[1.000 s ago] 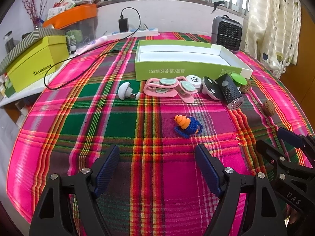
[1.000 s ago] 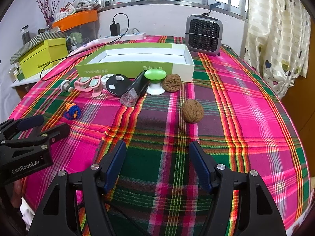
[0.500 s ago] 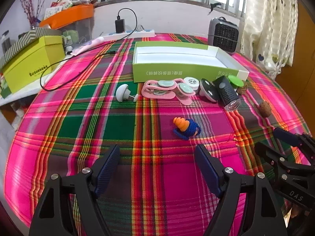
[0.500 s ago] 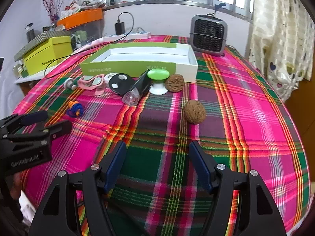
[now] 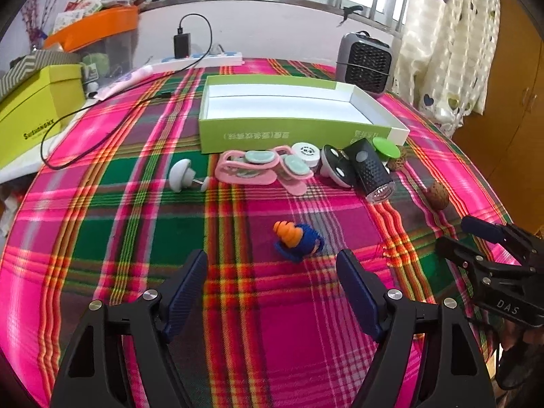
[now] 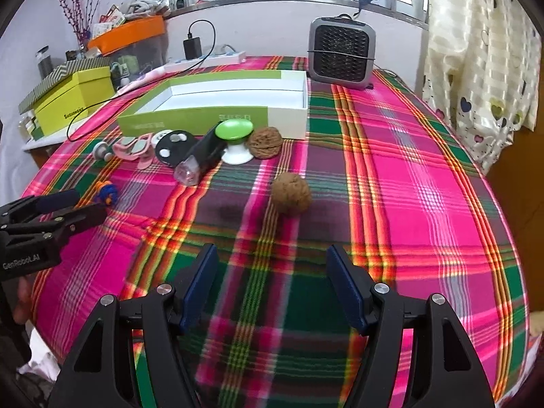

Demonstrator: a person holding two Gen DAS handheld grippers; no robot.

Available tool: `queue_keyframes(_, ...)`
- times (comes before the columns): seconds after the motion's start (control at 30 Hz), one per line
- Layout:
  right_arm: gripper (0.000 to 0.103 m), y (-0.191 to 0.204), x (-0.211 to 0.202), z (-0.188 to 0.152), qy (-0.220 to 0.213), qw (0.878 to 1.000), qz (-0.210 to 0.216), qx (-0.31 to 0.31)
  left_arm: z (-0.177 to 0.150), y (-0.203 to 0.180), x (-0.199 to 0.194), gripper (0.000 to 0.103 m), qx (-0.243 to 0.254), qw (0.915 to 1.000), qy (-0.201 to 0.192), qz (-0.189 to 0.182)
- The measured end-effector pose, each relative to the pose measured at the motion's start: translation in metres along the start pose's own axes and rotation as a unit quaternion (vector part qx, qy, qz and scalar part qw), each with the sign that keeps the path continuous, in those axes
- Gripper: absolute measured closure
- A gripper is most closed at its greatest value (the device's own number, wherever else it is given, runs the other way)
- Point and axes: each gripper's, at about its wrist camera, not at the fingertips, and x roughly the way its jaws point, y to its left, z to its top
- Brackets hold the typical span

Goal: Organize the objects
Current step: 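Move the left gripper to the orange-and-blue toy while the right gripper approaches a walnut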

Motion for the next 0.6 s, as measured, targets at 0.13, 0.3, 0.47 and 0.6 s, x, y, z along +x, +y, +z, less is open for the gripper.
queue_keyframes(0.13,0.036,-0.006,0.006,0.007,0.004,1.000,0.003,0.001,0.003,-0.003,0.004,0.034,0.015,0.9998,-0.004,0.014)
queue_keyframes(0.3,0.036,-0.011,0.016,0.016,0.007,1.000,-0.001,-0.001,0.005,-0.006,0.008,0.046,0.031,0.9991,-0.010,0.029)
queue_keyframes(0.47,0.047,-0.014,0.019,0.022,0.010,1.000,0.001,0.000,0.008,-0.006,0.008,0.059,0.037,0.9988,-0.009,0.030)
queue_keyframes(0.6,0.053,-0.016,0.020,0.024,0.010,1.000,0.000,0.006,0.010,-0.005,0.009,0.070,0.037,0.9989,-0.006,0.028)
